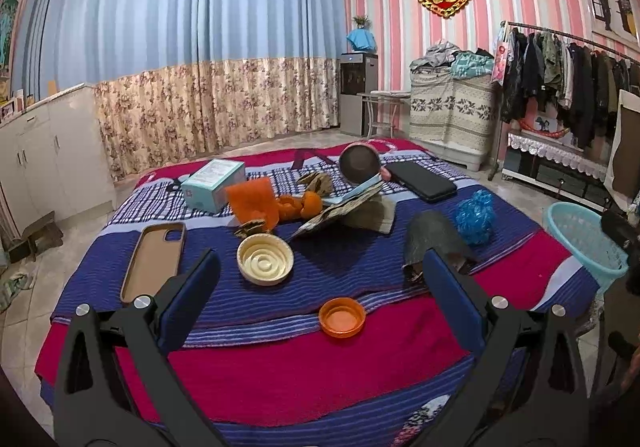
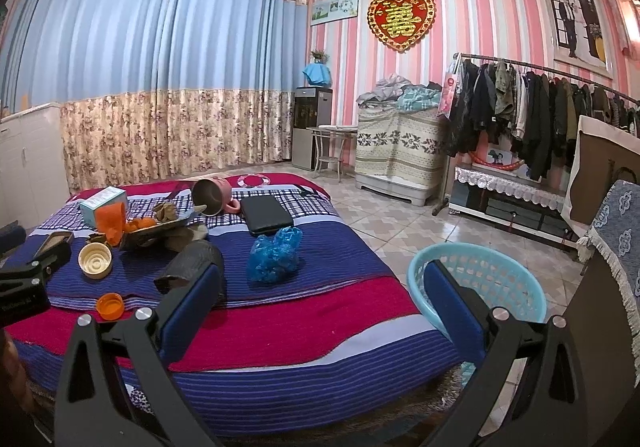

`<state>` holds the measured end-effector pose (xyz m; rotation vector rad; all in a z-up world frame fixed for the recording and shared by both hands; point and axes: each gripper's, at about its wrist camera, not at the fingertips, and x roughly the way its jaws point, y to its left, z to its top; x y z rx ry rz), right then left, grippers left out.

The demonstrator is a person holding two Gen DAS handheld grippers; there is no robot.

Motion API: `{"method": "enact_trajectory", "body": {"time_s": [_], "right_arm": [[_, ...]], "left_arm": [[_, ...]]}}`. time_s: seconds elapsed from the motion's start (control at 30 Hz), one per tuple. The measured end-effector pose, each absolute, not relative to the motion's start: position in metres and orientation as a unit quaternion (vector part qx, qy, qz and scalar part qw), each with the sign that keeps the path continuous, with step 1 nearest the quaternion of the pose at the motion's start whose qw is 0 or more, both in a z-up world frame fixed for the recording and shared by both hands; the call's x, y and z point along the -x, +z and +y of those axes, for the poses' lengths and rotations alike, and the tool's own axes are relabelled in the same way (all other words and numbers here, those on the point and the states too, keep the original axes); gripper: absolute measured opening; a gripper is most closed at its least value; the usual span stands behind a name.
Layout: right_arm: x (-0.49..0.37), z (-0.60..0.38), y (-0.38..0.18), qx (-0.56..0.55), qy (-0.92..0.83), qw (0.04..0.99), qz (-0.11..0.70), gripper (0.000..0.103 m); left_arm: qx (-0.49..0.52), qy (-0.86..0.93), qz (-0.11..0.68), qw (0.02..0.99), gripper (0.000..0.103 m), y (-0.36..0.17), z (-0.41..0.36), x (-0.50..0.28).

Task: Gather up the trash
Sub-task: 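Grasp the orange cap with the left tool while the right tool grasps the black ribbed cup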

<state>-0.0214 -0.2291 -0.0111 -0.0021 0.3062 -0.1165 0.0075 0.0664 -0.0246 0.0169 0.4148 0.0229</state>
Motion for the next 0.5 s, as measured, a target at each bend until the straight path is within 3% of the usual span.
{"method": "enact_trajectory", "body": {"time_s": [0.5], "right_arm": [[0.004, -0.215, -0.015, 0.023, -0.097, 0.98, 0.171, 0.099]], "left_arm": [[-0.012, -0.009, 0.292, 0.956, 0.098, -0.073, 0.055, -0.05]]}}
